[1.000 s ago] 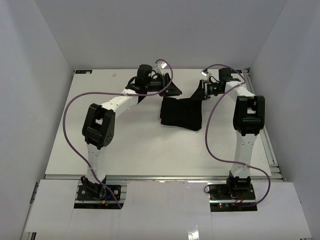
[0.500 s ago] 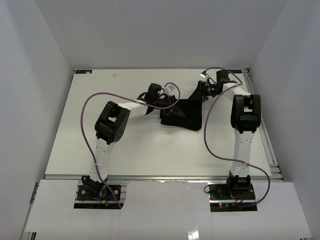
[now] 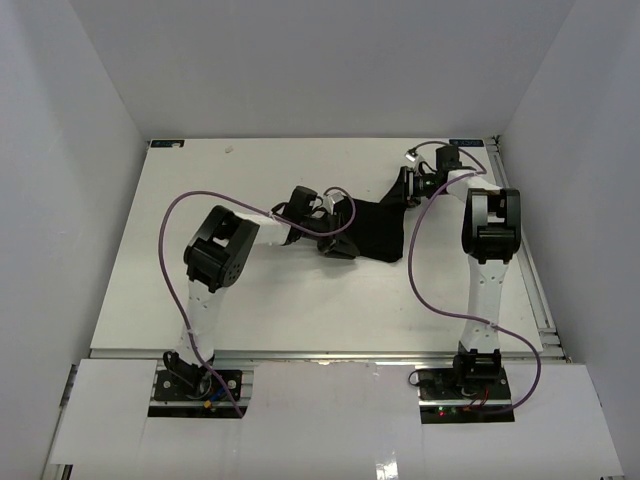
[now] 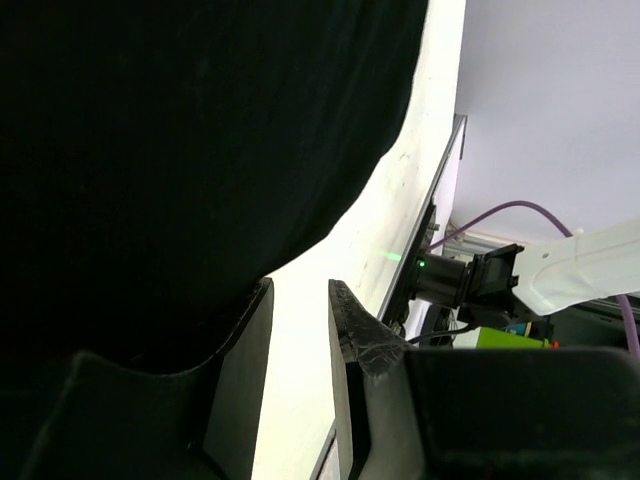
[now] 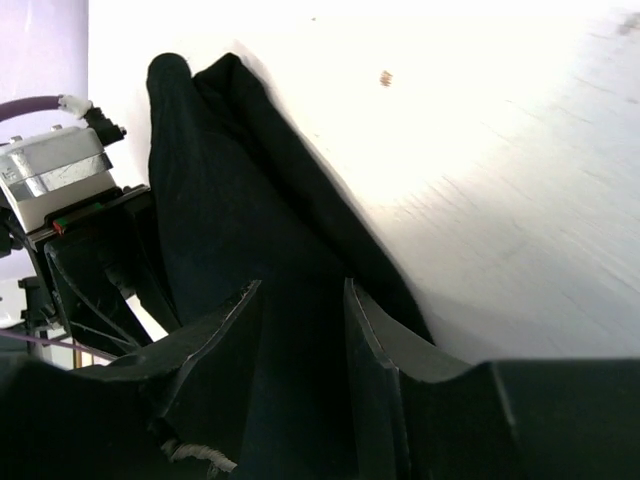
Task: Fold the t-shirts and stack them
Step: Smooth out wrinkles on the folded tshirt
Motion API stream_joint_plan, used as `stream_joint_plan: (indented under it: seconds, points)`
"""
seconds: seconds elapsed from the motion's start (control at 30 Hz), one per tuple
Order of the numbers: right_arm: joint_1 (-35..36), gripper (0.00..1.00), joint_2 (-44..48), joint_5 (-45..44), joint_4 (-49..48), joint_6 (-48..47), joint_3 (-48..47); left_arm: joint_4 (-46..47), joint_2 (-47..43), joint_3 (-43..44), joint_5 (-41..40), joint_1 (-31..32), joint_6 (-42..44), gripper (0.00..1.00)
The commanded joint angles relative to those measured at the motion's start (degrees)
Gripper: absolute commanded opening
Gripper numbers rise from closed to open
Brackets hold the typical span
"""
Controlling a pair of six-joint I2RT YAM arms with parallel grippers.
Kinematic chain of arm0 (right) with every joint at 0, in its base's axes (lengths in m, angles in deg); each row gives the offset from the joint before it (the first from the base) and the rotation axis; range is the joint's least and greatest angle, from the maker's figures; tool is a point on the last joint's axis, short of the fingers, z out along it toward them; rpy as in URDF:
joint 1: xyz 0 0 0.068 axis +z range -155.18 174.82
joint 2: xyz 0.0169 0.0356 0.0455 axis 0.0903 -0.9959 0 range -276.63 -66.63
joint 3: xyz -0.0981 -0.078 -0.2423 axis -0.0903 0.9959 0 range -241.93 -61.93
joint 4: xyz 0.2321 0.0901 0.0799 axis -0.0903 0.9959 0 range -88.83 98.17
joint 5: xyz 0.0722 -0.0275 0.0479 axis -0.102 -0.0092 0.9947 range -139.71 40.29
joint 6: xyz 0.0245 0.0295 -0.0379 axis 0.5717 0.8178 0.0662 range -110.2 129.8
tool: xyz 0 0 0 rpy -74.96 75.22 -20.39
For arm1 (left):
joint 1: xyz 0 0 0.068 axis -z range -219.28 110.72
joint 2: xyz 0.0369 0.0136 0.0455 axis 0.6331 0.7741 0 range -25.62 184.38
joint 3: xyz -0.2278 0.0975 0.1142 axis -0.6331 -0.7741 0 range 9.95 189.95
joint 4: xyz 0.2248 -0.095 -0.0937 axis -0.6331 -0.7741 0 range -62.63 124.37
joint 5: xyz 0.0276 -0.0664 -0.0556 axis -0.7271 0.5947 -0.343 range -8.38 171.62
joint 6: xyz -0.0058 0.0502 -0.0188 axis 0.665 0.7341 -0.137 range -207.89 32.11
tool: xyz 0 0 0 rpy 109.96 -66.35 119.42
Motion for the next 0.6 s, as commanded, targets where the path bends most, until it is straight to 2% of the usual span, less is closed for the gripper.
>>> stream_joint_plan:
  seconds: [0.0, 0.23, 0.43, 0.57]
  points:
    - [-1.2, 0.45, -1.3, -1.6, -0.2, -0.4, -0.8, -2.6, -3.3, -2.3, -0.9, -0.3, 2.3, 0.40]
    - [-2.7, 0.45, 1.5, 2.4, -0.3, -1.1, -3.1, -4.5, -6.8, 3.2, -1.0, -0.4, 2.0, 0.40]
    - [-4.6, 0.45, 6.6, 2.0, 0.0, -1.6, -5.6, -12.0, -14.2, 7.4, 0.4, -0.4, 3.8, 0.40]
    - [-5.4, 0.45, 10.3, 1.9, 0.4, -2.8, -3.5, -14.7, -18.1, 7.8, -0.8, -1.0, 4.1, 0.41]
